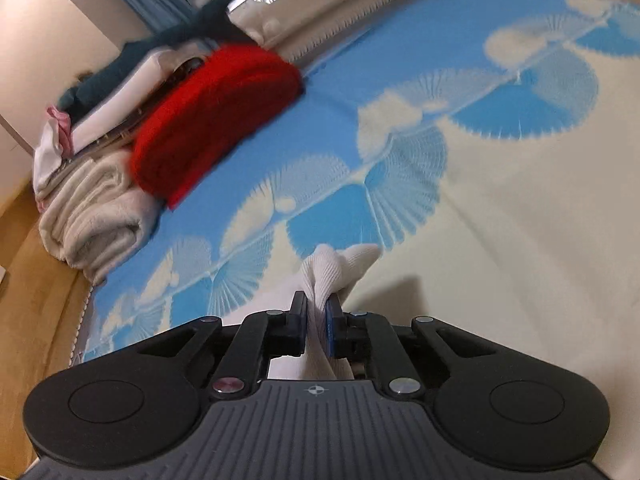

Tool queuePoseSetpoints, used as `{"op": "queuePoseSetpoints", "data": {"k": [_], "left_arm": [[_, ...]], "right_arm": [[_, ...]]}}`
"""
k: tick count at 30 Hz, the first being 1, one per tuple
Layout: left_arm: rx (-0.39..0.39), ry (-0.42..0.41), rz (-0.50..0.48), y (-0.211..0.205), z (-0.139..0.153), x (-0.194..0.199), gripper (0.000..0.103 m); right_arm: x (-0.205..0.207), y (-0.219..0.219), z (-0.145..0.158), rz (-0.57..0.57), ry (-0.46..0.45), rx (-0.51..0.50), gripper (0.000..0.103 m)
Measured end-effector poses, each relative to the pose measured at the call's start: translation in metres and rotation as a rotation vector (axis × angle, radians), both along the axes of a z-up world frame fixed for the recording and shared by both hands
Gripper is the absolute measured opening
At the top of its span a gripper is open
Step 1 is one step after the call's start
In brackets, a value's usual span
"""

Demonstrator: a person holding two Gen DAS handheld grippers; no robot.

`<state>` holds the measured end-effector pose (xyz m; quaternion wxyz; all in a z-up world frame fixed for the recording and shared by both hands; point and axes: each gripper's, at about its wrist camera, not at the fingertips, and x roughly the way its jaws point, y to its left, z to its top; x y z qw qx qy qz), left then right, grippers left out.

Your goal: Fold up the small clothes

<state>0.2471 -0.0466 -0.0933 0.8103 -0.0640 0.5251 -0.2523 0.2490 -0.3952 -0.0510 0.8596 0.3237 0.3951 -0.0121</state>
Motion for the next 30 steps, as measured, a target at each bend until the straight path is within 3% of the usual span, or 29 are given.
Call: {"op": "queuePoseSetpoints", "data": {"k": [2,4,5,8,11,13,17,20,23,24,27,30], "left_arm": [[0.04,0.008,-0.037,-0.007,-0.006,-0.003,0.085],[0.082,0.02,-0.063,-0.012,-0.012,-0.006,0.085],[0.092,0.019,-0.062,-0.013,-0.013,-0.007,0.086],[0.088,0.023,-0.046,-0.008,-0.012,-0.006,0.086],[0.062,0.04,-0.028,-0.002,-0.013,-0.004,0.086],[0.045,0.036,-0.024,-0.001,-0.01,-0.002,0.086],[-0.021,0.035,0.032,0.009,-0.002,0.007,0.086],[-0.086,0.045,0.103,0.019,0.002,0.022,0.086],[-0.126,0.071,0.17,0.028,0.0,0.038,0.086],[-0.138,0.085,0.19,0.03,-0.001,0.043,0.086],[-0.181,0.125,0.244,0.035,-0.008,0.055,0.086],[-0.208,0.143,0.272,0.035,-0.013,0.065,0.086]], "right_arm": [[0.003,-0.001,-0.018,-0.005,0.146,-0.114,0.009],[0.003,-0.002,-0.039,-0.013,0.286,-0.143,0.009],[0.003,-0.003,-0.044,-0.017,0.309,-0.134,0.009],[0.001,0.002,-0.037,0.008,0.278,-0.137,0.012],[-0.005,-0.001,-0.026,0.009,0.234,-0.091,0.026],[-0.014,-0.005,-0.02,0.015,0.21,-0.053,0.051],[-0.024,-0.009,-0.031,0.087,0.277,-0.015,0.053],[-0.034,-0.006,-0.042,0.165,0.335,-0.011,0.049],[-0.04,-0.005,-0.042,0.185,0.329,-0.07,0.021],[-0.041,-0.006,-0.041,0.172,0.334,-0.094,0.006],[-0.043,-0.013,-0.042,0.115,0.355,-0.104,0.003],[-0.044,-0.022,-0.034,0.076,0.265,-0.002,0.008]]}}
